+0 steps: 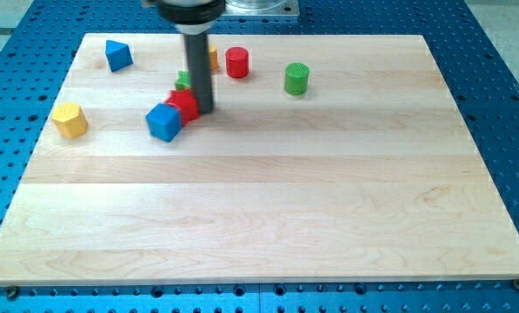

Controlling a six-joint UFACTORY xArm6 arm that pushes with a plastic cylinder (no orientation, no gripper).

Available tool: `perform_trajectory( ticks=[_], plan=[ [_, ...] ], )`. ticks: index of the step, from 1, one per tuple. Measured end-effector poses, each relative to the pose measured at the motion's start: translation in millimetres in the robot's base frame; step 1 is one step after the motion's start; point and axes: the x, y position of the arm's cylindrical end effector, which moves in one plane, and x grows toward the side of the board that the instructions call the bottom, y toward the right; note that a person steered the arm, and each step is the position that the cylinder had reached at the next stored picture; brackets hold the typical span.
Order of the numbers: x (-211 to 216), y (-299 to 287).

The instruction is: Place the green red star in a diagonal line

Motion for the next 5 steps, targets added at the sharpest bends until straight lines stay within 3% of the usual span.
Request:
perform_trajectory(
  ticks=[2, 3, 5],
  plan=[
    [25, -33],
    [62, -64],
    [72, -84]
  ],
)
